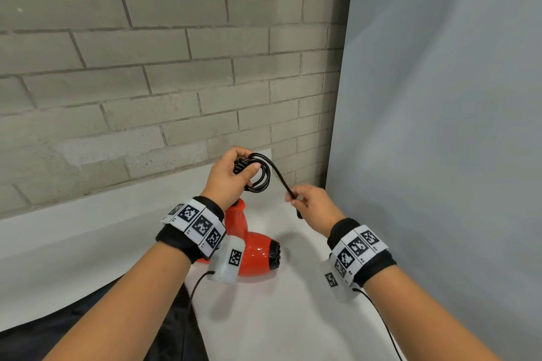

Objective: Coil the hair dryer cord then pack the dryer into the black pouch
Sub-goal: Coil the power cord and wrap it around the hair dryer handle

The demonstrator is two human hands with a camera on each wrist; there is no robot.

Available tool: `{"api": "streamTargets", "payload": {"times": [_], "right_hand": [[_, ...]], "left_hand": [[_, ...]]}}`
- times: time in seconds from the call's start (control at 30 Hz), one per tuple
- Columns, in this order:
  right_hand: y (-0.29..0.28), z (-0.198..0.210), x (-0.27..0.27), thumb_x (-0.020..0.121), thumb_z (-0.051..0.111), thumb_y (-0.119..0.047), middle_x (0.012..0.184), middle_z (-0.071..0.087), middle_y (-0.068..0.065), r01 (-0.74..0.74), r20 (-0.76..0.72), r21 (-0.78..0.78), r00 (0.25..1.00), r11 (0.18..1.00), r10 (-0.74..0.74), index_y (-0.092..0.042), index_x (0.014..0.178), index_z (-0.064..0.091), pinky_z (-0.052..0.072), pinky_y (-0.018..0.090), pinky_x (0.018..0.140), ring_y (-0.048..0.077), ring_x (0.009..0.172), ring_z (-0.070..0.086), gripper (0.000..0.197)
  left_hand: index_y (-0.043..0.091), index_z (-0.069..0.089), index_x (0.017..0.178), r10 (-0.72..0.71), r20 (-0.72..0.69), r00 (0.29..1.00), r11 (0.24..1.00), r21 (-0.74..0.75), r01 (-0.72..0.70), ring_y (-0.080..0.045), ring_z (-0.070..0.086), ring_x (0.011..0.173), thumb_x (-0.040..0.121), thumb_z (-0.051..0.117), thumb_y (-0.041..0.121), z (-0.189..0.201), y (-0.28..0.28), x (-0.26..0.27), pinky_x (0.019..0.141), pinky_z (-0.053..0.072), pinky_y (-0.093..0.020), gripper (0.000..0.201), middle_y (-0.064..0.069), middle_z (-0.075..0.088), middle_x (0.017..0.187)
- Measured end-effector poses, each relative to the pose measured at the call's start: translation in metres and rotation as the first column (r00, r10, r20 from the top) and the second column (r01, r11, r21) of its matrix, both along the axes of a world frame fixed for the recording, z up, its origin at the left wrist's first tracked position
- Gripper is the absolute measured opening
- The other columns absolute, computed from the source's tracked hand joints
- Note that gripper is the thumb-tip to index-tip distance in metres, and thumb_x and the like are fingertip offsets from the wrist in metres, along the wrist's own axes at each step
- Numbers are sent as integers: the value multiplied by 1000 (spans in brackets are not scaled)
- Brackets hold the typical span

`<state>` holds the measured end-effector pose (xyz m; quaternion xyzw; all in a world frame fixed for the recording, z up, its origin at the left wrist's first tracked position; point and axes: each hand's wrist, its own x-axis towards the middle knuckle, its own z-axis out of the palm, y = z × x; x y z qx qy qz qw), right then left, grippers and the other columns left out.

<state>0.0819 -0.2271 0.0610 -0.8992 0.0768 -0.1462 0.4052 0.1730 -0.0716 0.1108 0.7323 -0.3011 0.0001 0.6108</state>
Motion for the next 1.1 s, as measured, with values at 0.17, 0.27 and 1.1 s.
{"api": "streamTargets", "payload": {"times": [0.17, 0.27, 1.1], "right_hand": [[-6, -3, -2, 89, 49, -1, 80, 47, -2, 40, -33, 27, 999, 999, -39, -10, 78, 54, 38, -2, 53, 2, 60, 45, 15], [-4, 7, 0, 88, 50, -1, 76, 48, -3, 137, 128, 74, 981, 988, -146, -9, 82, 60, 38, 2, 55, 0, 59, 45, 13], [55, 28, 6, 85, 58, -3, 80, 46, -1, 89, 459, 45, 883, 995, -99, 1, 80, 59, 42, 9, 62, 8, 66, 47, 6]], "left_hand": [[22, 55, 101, -49, -19, 999, 999, -4, 49, -5, 51, 52, 88, 53, 8, 1, -7, -3, 50, 45, -9, 19, 6, 51, 80], [16, 56, 106, -35, -22, 999, 999, -1, 35, -9, 48, 55, 90, 51, 8, 1, -11, -4, 49, 45, -9, 19, 6, 52, 79], [7, 45, 95, -63, 74, 995, 998, 6, 63, -1, 51, 70, 93, 45, 10, -1, -14, -8, 59, 40, -3, 4, 9, 52, 77]]}}
